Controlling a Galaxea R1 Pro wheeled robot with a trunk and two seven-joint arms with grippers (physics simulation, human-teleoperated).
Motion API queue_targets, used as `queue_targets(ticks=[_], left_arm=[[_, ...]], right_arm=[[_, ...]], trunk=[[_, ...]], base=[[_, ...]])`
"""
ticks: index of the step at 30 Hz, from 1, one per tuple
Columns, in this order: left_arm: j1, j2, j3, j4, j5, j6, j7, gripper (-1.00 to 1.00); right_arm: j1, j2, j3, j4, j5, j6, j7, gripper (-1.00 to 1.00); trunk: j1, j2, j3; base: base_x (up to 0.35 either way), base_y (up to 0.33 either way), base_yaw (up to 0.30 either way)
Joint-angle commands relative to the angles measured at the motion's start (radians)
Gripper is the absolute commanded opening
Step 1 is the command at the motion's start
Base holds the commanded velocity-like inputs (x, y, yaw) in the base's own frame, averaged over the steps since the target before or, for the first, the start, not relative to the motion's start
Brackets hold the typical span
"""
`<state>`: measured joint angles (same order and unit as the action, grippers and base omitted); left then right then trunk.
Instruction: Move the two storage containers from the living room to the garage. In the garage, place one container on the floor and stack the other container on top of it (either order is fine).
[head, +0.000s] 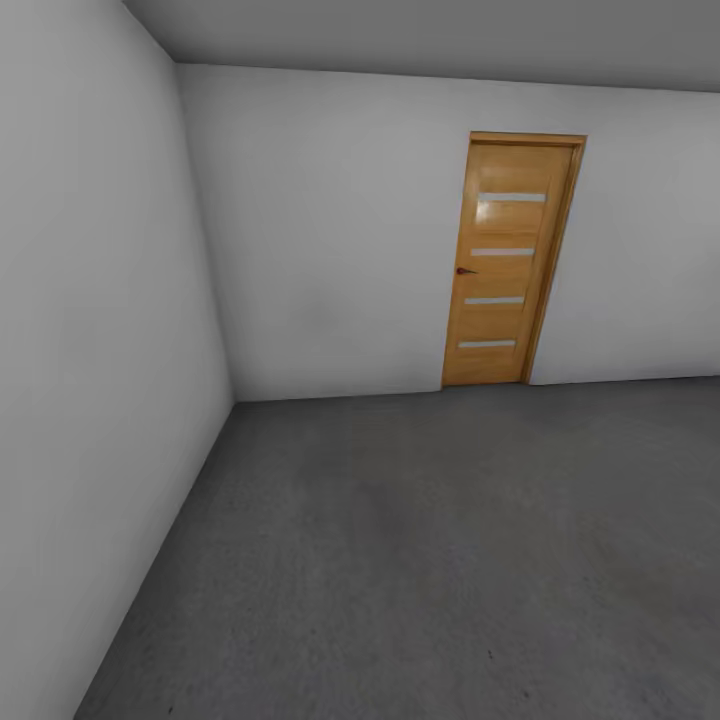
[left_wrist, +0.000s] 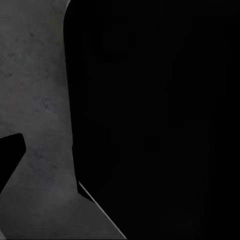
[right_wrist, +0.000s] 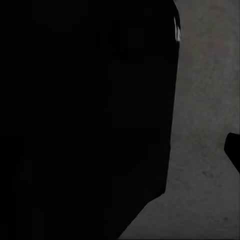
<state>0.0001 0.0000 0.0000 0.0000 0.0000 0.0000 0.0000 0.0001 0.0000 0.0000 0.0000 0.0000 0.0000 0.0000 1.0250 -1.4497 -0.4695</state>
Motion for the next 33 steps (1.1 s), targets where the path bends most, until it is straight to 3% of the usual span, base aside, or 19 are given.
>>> queue_targets(ticks=[1, 7, 17, 33], left_arm=[[0.0, 0.0, 0.0, 0.0, 0.0, 0.0, 0.0, 1.0], [-0.002, -0.013, 0.01, -0.009, 0.007, -0.003, -0.002, 1.0], [-0.003, -0.019, 0.014, -0.065, 0.06, -0.032, -0.002, 1.0], [-0.003, -0.02, 0.015, -0.07, 0.063, -0.032, -0.002, 1.0]], right_arm=[[0.0, 0.0, 0.0, 0.0, 0.0, 0.0, 0.0, 1.0], [-0.002, -0.005, 0.007, -0.003, 0.009, -0.004, 0.003, 1.0], [-0.002, -0.005, 0.007, -0.002, 0.006, -0.06, -0.003, 1.0], [-0.002, -0.005, 0.002, -0.002, 0.002, -0.078, -0.003, 1.0]], trunk=[[0.0, 0.0, 0.0], [0.0, 0.0, 0.0], [0.0, 0.0, 0.0], [0.0, 0.0, 0.0]], base=[[0.0, 0.0, 0.0], [0.0, 0.0, 0.0], [0.0, 0.0, -0.006], [0.0, 0.0, -0.255]])
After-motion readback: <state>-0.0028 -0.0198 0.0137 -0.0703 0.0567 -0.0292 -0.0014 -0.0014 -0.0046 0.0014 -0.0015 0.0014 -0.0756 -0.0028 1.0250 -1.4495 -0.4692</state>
